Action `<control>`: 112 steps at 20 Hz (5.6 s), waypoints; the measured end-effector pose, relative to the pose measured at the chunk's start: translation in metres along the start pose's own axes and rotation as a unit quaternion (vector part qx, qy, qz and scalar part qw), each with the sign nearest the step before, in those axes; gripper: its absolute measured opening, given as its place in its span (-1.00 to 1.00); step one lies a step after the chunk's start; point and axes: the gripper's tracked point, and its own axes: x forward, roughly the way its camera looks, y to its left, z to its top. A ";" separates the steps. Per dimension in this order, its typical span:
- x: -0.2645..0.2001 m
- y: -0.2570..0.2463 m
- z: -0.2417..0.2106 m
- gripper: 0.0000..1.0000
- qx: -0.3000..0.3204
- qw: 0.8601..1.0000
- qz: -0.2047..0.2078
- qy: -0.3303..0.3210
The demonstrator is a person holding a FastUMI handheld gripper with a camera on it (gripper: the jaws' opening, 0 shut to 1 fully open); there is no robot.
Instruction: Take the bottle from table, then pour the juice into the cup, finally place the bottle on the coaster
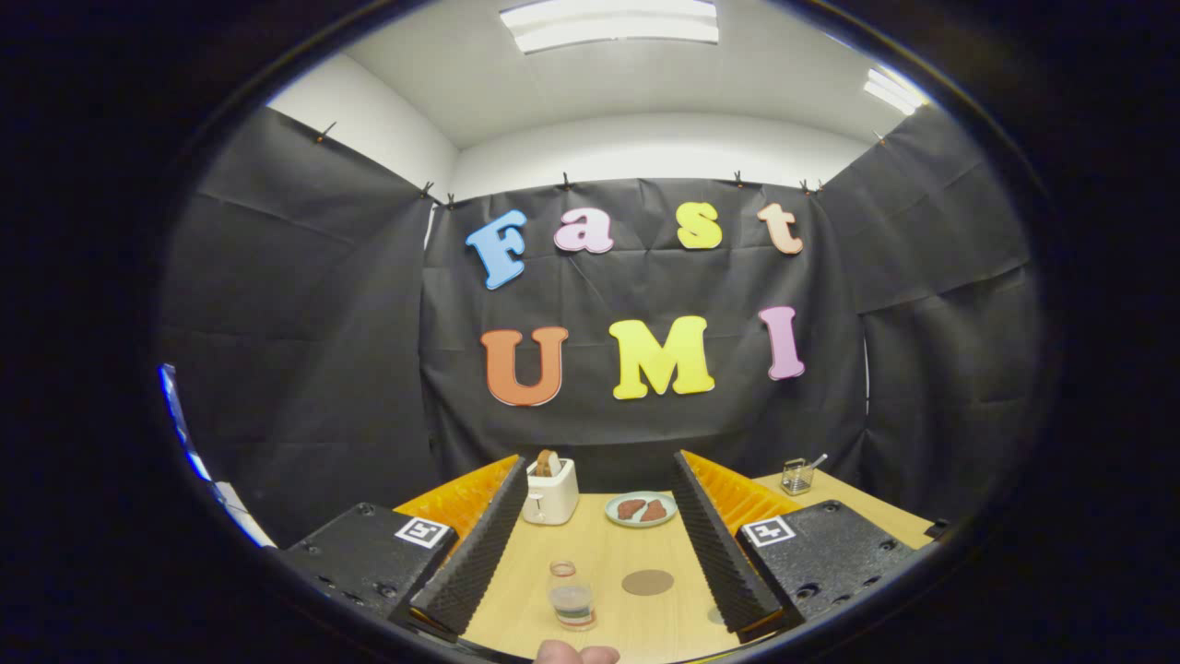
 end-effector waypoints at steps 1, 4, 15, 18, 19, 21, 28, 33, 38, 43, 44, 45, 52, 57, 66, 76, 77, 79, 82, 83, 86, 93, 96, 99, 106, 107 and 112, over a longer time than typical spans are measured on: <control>-0.002 0.000 -0.002 0.99 0.004 1.000 0.001 0.001; -0.002 0.002 -0.001 0.99 0.004 1.000 0.004 0.000; -0.009 0.009 -0.002 0.99 -0.006 1.000 0.012 -0.006; -0.012 0.013 -0.006 0.99 -0.007 1.000 0.015 -0.006; -0.013 0.016 -0.009 0.99 -0.007 1.000 0.018 -0.004; -0.015 0.021 -0.012 0.99 -0.009 1.000 0.024 -0.002; -0.019 0.032 -0.037 0.99 -0.006 0.999 0.034 0.007; -0.024 0.041 -0.064 0.99 0.005 0.999 0.048 0.015; -0.029 0.050 -0.115 0.99 -0.025 0.998 0.050 0.037; -0.023 0.054 -0.164 1.00 -0.035 0.997 0.051 0.053; -0.021 0.052 -0.174 1.00 -0.035 0.997 0.048 0.056; -0.018 0.050 -0.183 1.00 -0.032 0.997 0.046 0.060; 0.009 0.034 -0.256 0.99 -0.007 0.996 0.030 0.087; 0.028 0.022 -0.310 1.00 -0.012 0.994 0.005 0.109; 0.065 0.028 -0.356 1.00 -0.051 0.990 -0.006 0.130; 0.095 0.025 -0.351 0.99 -0.090 0.989 -0.009 0.120; 0.097 0.024 -0.354 0.98 -0.089 0.988 -0.009 0.123; 0.100 0.023 -0.356 0.89 -0.087 0.987 -0.007 0.131; 0.100 0.025 -0.353 0.69 -0.094 0.987 0.003 0.131; 0.100 0.025 -0.354 0.67 -0.097 0.986 0.005 0.133; 0.092 0.026 -0.347 0.62 -0.105 0.984 0.014 0.141; 0.068 0.019 -0.307 0.57 -0.051 0.990 0.018 0.133; 0.057 0.012 -0.287 0.56 -0.024 0.990 0.017 0.140; 0.051 0.012 -0.269 0.56 0.016 0.990 0.028 0.134; 0.046 0.003 -0.261 0.54 0.103 0.982 0.031 0.153; 0.044 0.005 -0.259 0.55 0.121 0.980 0.034 0.152; 0.040 0.010 -0.255 0.54 0.195 0.967 0.042 0.160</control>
